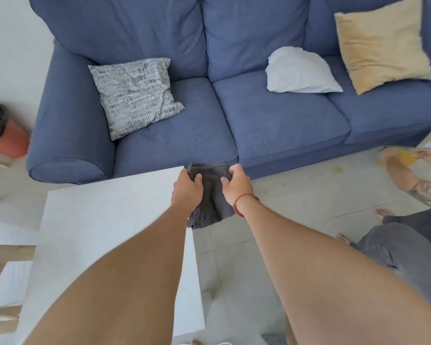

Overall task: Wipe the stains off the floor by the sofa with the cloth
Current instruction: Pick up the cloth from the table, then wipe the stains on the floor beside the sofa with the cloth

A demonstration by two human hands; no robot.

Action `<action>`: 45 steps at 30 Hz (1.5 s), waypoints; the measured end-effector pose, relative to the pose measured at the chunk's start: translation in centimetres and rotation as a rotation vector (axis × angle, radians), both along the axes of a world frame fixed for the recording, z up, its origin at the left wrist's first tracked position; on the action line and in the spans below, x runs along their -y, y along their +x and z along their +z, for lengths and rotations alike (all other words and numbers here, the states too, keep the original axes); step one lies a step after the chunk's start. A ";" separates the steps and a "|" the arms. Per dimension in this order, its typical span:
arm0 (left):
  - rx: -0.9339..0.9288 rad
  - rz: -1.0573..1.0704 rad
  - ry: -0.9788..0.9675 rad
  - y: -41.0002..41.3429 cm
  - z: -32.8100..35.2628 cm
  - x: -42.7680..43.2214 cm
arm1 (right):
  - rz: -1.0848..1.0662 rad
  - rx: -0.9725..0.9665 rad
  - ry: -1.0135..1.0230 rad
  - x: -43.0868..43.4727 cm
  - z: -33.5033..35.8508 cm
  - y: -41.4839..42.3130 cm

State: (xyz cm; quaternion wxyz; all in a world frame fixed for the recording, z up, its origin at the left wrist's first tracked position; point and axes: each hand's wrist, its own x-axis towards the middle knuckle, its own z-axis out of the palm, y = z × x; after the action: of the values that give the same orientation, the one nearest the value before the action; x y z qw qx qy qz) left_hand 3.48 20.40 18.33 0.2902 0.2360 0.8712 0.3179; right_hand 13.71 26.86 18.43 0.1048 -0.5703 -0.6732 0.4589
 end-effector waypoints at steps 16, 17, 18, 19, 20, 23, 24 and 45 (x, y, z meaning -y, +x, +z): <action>0.275 0.174 -0.087 8.6 -22.0 -15.3 | 0.121 0.102 -0.088 -17.3 -22.1 7.9; 0.276 0.175 -0.088 8.9 -25.1 -15.6 | 0.116 0.102 -0.087 -17.6 -25.0 8.1; 0.276 0.171 -0.083 9.2 -28.2 -16.0 | 0.109 0.102 -0.081 -17.9 -28.1 8.3; 0.281 0.171 -0.076 9.5 -31.4 -16.3 | 0.102 0.106 -0.076 -18.1 -31.1 8.5; 0.293 0.173 -0.068 9.9 -34.5 -16.5 | 0.098 0.113 -0.076 -18.1 -34.1 8.7; 0.340 0.183 -0.055 11.1 -42.9 -16.1 | 0.093 0.125 -0.082 -17.6 -42.7 9.8; 0.359 0.182 -0.065 11.5 -45.6 -15.8 | 0.095 0.136 -0.084 -17.4 -45.4 10.3; -0.198 0.177 -0.356 9.8 -68.2 -11.4 | 0.623 0.492 0.163 -13.2 -69.3 11.8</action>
State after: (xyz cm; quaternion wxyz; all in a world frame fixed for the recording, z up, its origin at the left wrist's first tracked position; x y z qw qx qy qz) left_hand 13.31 31.76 -49.88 0.2116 0.1336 0.9551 0.1585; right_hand 25.54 40.03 -50.91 -0.1588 -0.4217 -0.8529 0.2638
